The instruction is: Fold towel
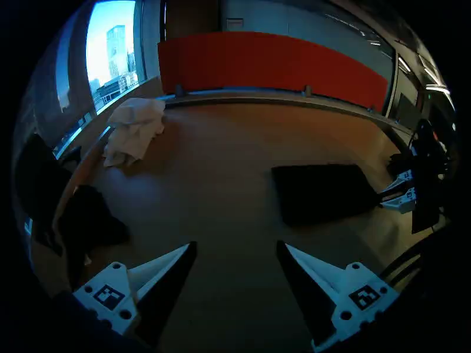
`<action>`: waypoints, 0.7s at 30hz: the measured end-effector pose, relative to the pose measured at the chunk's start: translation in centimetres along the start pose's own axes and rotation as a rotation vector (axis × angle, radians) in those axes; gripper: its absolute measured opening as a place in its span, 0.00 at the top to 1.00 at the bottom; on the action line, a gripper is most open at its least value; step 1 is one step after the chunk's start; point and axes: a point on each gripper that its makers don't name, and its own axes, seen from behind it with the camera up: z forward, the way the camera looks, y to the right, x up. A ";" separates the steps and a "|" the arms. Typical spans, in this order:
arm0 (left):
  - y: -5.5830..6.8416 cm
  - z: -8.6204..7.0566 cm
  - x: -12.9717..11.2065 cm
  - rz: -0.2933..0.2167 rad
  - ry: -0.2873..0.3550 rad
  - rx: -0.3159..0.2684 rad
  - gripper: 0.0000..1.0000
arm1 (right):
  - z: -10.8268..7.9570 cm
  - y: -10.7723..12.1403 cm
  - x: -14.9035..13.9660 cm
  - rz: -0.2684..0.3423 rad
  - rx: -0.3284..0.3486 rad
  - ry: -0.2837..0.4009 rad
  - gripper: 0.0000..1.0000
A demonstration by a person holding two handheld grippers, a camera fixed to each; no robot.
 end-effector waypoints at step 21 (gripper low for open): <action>-0.4 0.0 0.0 -0.003 0.001 0.006 0.00 | -0.7 0.4 1.6 -0.009 -0.016 0.029 0.96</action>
